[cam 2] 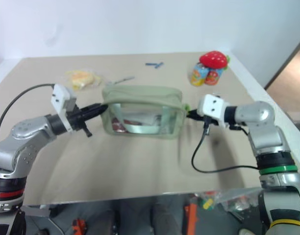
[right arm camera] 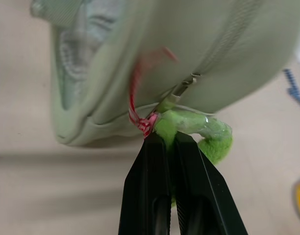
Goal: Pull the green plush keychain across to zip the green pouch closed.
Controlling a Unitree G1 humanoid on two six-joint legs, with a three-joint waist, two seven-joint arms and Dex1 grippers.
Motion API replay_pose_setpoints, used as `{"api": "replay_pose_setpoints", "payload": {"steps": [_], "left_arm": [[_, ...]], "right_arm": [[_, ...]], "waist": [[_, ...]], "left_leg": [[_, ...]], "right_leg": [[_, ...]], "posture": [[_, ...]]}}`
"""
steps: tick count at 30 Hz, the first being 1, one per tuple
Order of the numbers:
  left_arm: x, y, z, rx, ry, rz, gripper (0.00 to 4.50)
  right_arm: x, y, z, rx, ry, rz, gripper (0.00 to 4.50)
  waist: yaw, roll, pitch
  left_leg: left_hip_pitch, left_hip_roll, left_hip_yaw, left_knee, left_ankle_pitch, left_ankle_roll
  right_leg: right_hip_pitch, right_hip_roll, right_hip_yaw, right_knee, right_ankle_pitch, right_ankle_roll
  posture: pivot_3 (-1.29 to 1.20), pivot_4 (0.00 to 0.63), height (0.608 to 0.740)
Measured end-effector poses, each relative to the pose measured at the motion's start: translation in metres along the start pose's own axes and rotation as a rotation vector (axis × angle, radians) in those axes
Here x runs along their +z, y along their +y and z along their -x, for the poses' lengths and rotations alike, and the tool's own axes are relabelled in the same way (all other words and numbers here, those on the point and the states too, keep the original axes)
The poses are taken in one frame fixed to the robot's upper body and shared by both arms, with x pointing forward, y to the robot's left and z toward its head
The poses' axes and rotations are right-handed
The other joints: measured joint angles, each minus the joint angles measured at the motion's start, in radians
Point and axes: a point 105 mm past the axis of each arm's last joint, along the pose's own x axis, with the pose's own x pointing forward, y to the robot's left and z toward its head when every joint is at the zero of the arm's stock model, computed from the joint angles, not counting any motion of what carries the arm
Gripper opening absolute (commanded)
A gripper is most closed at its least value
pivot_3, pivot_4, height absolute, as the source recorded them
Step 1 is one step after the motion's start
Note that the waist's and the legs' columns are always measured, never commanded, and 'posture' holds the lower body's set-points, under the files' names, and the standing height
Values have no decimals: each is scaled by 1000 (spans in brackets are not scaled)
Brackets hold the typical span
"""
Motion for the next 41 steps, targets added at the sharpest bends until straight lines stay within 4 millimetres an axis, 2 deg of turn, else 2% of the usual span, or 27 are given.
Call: {"api": "replay_pose_setpoints", "payload": {"steps": [7, 8, 12, 16, 20, 21, 26, 28, 30, 32, 36, 39, 41], "left_arm": [[0, -1, -1, 4, 4, 14, 0], [1, -1, -1, 1, 5, 20, 0], [1, -3, -2, -19, 3, 72, 1383], [1, -5, -1, -43, 11, 95, 2798], [12, -5, -2, -64, -16, 78, 4107], [16, -4, 0, -66, -26, 78, 4390], [33, 7, 16, -48, -87, 123, 4477], [43, 17, 30, 7, -110, 112, 4477], [43, 23, 44, 69, -105, 91, 4477], [30, 21, 54, 107, -54, 77, 4477], [-16, 5, 66, 184, 94, 38, 4477], [-26, 8, 68, 280, 90, 20, 4477], [-25, 13, 70, 337, 67, 4, 4477]], "right_arm": [[-3, 3, -8, -22, -26, -18, 16], [-4, 3, -8, -21, -30, -31, 330], [-2, -4, 4, -18, -73, -148, 1642], [6, -18, 28, -56, -136, -245, 3045], [19, -31, 45, -107, -196, -292, 4368], [21, -33, 48, -122, -209, -306, 4500], [33, -44, 67, -212, -283, -387, 4500], [39, -41, 76, -257, -310, -421, 4500], [39, -33, 79, -282, -313, -457, 4500], [41, -19, 77, -289, -313, -473, 4500], [40, 28, 60, -273, -277, -535, 4500], [33, 41, 58, -301, -235, -562, 4500], [31, 42, 61, -333, -217, -561, 4500]], "waist": [[0, 0, 0], [0, 0, 0], [0, 0, 0], [0, 0, 0], [-1, 0, 0], [-2, 0, 0], [-2, 0, 0], [-2, 0, 0], [-2, 0, 0], [-1, 0, 0], [2, 0, 0], [7, -1, 1], [7, -1, 1]], "left_leg": [[0, 0, 0, 0, 0, -1], [0, 0, 0, 0, 0, -1], [0, 0, 0, 0, 0, -1], [0, 0, 0, 0, 0, 0], [0, 0, -1, 0, 0, 0], [0, 0, -1, 0, 0, 0], [-1, 0, -1, 0, 0, 0], [-1, 0, -1, -1, 0, 0], [-1, 0, -1, -1, 0, 0], [0, 0, -1, -2, -1, 0], [-1, 0, -1, -2, -1, -1], [-1, -2, -1, 2, 1, -2], [-1, -2, -1, 3, 1, -2]], "right_leg": [[0, 0, 0, 0, 0, 1], [0, 0, 0, 0, 0, 1], [1, 0, 0, 0, 1, 1], [0, 0, 0, 0, 0, 0], [0, 0, 0, 0, 0, 0], [0, 0, 0, 0, 0, 0], [0, 0, 0, 0, 0, 0], [0, 0, -1, 0, -1, 0], [0, -1, 0, 0, -2, 1], [0, -1, 0, 0, -3, 1], [0, -2, -1, 0, -4, 0], [0, -2, 0, 0, -5, -2], [1, -2, 1, -1, -5, -3]], "posture": [[0, 150, 740], [0, 150, 740], [0, 150, 740], [0, 150, 740], [0, 150, 740], [0, 150, 740], [0, 150, 740], [0, 150, 740], [0, 150, 740], [0, 150, 740], [0, 150, 740], [0, 150, 740], [0, 150, 740]]}}
